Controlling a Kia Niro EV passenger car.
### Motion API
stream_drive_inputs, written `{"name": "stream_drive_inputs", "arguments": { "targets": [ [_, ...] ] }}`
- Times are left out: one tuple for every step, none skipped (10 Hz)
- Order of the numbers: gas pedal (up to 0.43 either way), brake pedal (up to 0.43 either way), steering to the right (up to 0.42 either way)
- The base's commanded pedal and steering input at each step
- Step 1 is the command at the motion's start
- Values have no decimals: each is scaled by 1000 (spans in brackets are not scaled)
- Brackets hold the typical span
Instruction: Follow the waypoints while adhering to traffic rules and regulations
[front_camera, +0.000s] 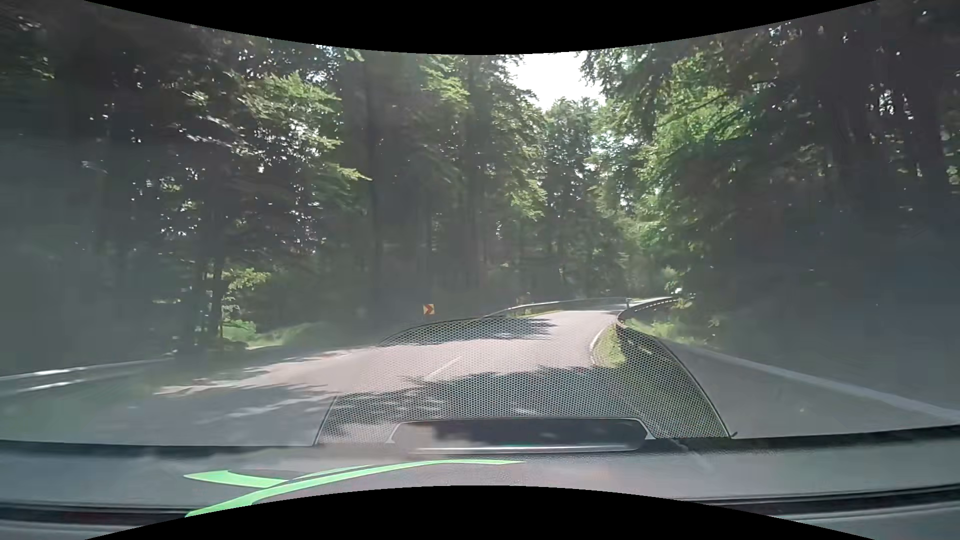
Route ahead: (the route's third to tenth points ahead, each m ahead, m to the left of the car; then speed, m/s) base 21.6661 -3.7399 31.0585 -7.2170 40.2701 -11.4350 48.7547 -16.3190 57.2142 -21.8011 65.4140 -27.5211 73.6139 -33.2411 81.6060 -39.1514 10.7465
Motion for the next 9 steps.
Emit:
{"name": "stream_drive_inputs", "arguments": {
  "targets": [
    [87,0,61],
    [87,0,61],
    [98,0,61],
    [98,0,62],
    [98,0,64],
    [110,0,69],
    [110,0,73],
    [110,0,76],
    [110,0,77]
  ]
}}
